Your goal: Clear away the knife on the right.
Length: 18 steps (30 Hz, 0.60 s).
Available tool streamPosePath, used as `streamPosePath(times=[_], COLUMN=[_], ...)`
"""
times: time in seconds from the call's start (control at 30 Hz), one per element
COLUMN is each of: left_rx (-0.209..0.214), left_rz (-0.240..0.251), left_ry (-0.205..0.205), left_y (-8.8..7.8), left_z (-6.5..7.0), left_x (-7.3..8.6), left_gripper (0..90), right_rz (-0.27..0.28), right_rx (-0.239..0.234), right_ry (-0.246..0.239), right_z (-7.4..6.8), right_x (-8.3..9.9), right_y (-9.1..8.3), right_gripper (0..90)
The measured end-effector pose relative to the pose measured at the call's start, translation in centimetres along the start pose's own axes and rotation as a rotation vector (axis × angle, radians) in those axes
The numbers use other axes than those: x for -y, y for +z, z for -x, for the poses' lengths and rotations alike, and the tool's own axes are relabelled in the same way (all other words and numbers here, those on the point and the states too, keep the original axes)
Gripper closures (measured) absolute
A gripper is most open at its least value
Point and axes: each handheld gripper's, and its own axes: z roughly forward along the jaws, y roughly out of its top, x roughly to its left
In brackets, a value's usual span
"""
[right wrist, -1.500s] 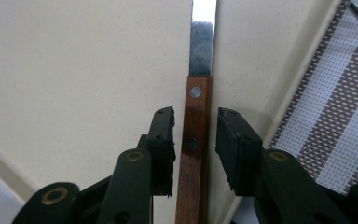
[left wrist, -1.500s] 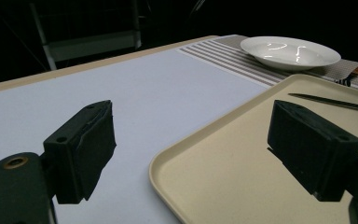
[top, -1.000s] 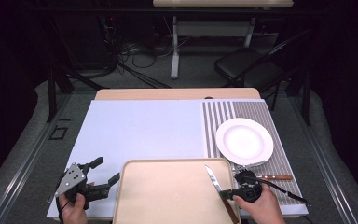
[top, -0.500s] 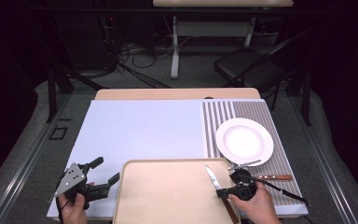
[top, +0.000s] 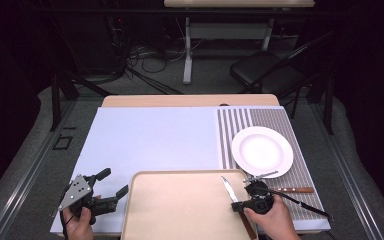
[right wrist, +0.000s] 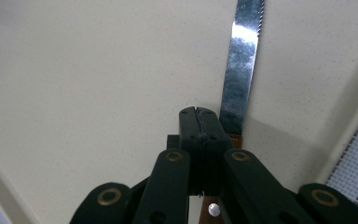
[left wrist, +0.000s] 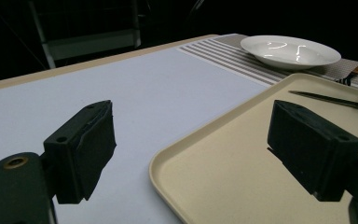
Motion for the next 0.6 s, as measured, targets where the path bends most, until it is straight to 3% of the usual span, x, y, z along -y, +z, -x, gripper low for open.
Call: streamPosePath(times=[0.53, 0.57, 0.6], left_rx=[0.0, 0.0, 0.0], left_rz=[0.002, 0.003, 0.002], left_ry=[-0.003, -0.003, -0.002], left_y=[-0.06, -0.06, -0.06], left_z=[-0.04, -0.04, -0.04], left_x=[0.01, 0.01, 0.01], left_gripper=[15.2, 15.2, 15.2], right_rz=[0.003, 0.057, 0.018], right_rx=[0.038, 0.02, 0.034], right_ry=[0.015, 0.029, 0.027], right_z=[0.73, 0.88, 0.97], right_x=[0.22, 0.39, 0.32], right_y=[-0.67, -0.4, -0.72], right_gripper=[90.0, 90.0, 90.0])
